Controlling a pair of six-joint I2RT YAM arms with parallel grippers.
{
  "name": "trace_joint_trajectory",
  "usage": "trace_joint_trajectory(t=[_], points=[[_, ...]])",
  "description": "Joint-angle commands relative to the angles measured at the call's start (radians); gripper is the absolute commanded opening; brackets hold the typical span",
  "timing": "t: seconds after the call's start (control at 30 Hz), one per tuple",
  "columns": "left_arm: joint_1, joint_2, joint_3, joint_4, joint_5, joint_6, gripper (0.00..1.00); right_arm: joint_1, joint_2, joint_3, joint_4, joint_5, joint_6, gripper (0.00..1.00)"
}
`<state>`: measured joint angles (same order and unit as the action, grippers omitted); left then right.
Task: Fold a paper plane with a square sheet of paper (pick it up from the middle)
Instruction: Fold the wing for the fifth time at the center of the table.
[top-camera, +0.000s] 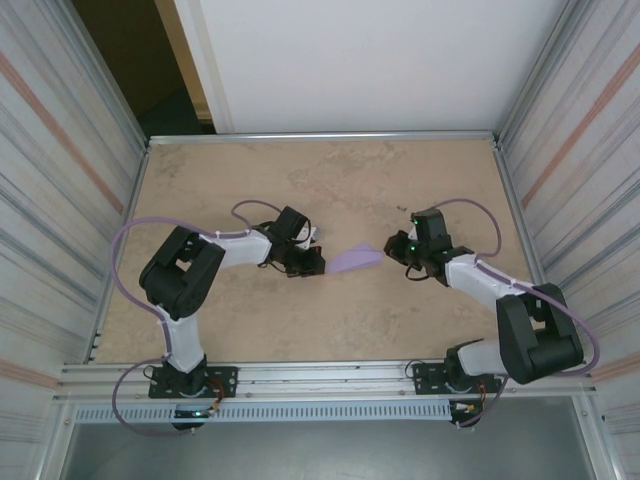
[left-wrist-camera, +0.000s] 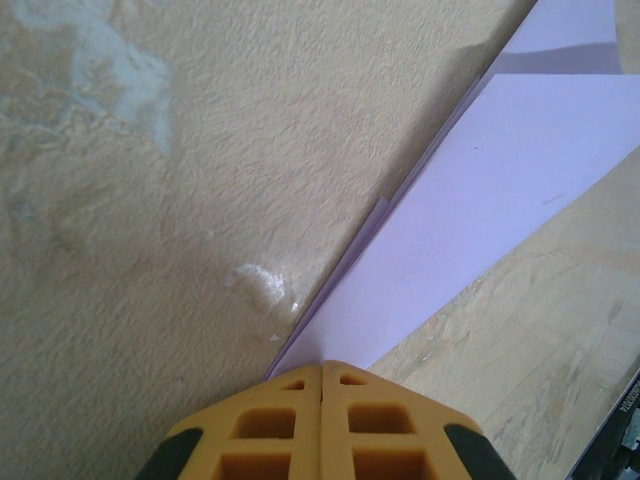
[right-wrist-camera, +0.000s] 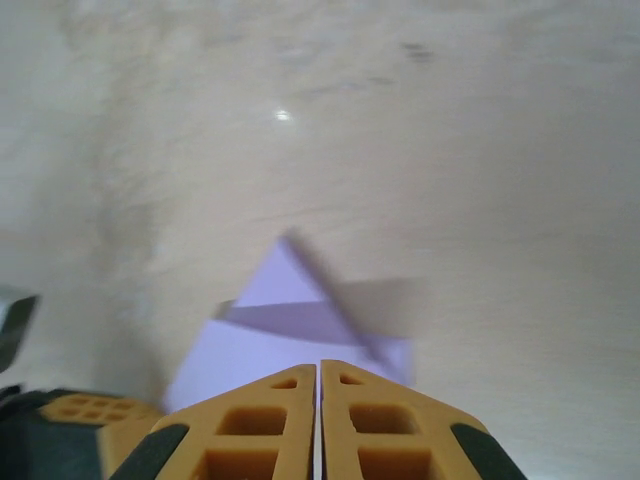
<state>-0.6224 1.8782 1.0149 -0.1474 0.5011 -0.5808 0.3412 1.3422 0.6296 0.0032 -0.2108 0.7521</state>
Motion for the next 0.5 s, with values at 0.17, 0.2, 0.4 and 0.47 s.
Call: trace_joint_trajectory(t=[0.17,0.2,0.4,0.47], points=[[-0.003,0.050,-0.015,-0.115,-0.038,0.004,0.00,0.230,0.208,0.139,0.018,0.037,0.116,0.03],[-0.003,0.050,-0.017,-0.115,-0.038,0.002,0.00,0.243,0.241,0.151,0.040,0.026,0.128,0.02],[-0.006,0.055,-0.015,-0.115,-0.034,-0.001,0.00,0.281,0.363,0.190,0.120,0.000,0.171,0.01],[-0.006,0.055,-0.015,-0.115,-0.034,-0.001,0.00,0.282,0.381,0.169,0.142,-0.003,0.184,0.00]])
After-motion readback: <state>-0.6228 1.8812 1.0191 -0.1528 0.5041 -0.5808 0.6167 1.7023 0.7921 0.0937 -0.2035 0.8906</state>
